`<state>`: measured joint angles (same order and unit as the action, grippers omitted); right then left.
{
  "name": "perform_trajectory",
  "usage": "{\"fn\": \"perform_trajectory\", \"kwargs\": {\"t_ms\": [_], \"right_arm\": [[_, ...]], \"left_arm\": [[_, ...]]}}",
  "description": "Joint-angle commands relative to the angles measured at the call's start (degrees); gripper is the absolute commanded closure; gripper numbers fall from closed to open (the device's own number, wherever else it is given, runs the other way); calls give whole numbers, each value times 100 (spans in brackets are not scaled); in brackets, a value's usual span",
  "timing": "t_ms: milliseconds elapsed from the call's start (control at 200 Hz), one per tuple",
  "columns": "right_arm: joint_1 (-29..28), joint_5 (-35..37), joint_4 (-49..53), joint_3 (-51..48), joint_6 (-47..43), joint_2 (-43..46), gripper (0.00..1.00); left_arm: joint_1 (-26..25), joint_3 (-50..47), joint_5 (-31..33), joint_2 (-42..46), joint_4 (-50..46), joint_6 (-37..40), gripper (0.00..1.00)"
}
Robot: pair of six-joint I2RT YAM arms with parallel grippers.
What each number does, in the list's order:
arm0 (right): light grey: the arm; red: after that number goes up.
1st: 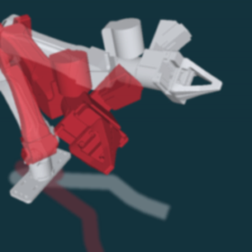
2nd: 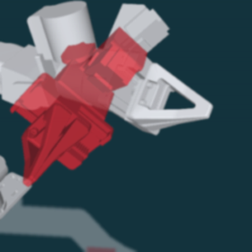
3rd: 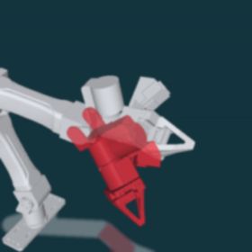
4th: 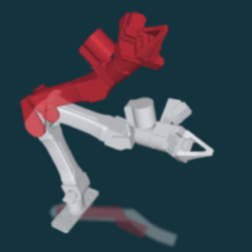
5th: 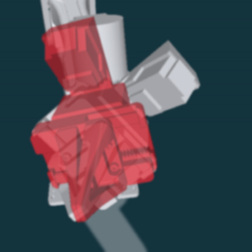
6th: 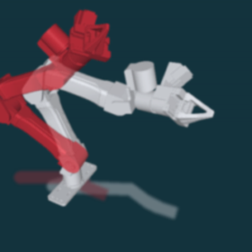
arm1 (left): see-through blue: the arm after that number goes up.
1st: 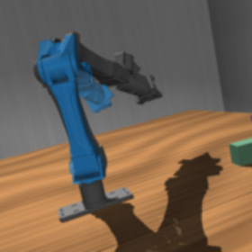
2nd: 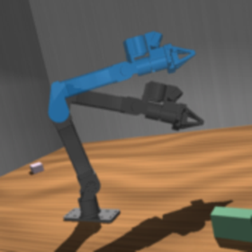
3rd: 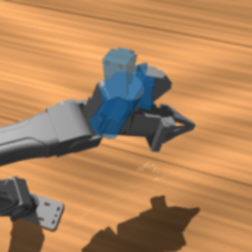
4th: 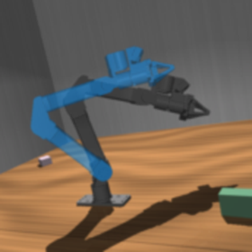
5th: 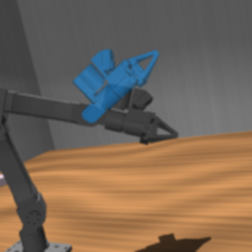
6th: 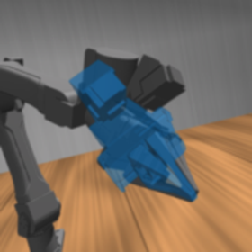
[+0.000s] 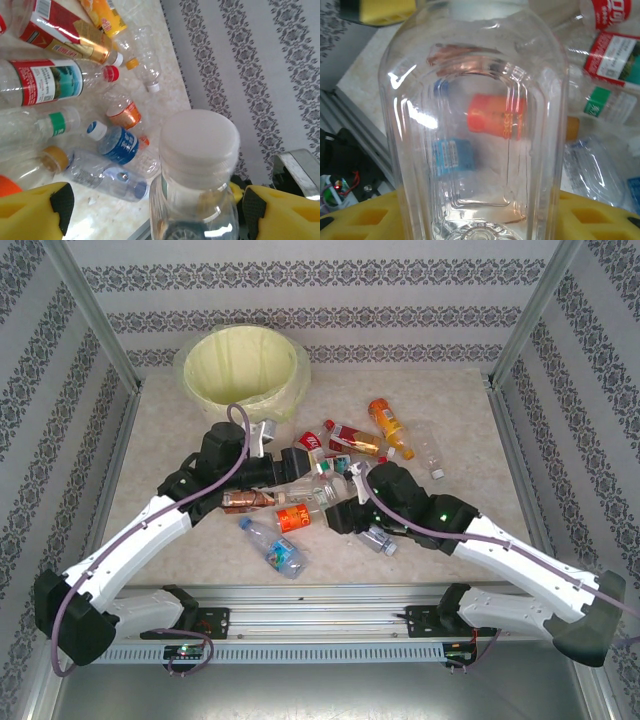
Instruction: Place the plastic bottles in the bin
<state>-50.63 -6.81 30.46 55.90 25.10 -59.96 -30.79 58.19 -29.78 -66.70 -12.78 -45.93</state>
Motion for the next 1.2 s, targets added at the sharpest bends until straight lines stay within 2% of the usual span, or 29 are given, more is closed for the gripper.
{"fn": "perform_trajectory", "kwargs": {"t_ms": [0,125,240,410,525,709,1004,1199], "right_arm": [[103,-414,111,444,-293,-180,42],[115,-609,117,524,-409,-296,42],[113,-695,-141,282,-427,-234,42],[112,-680,-148,137,-462,-121,42],[115,-621,-104,85,-437,-112,42],[110,-411,-119,98,-478,-177,41],[115,-331,-119,148,-527,-361,41],[115,-278,-102,205,-526,-395,34]], "left_arm": [[-77,-4,-149,-65,730,-201,14],[-77,122,-117,-109,568,-49,15],[-77,-47,-118,-83,745,-59,23],[-77,-116,-99,-51,893,-166,25],[-78,-54,-95,-131,843,-270,36],[-83,21,-179,-148,832,-295,39],[-82,131,-267,-233,719,-197,58],[-81,319,-251,-285,539,-105,64]]}}
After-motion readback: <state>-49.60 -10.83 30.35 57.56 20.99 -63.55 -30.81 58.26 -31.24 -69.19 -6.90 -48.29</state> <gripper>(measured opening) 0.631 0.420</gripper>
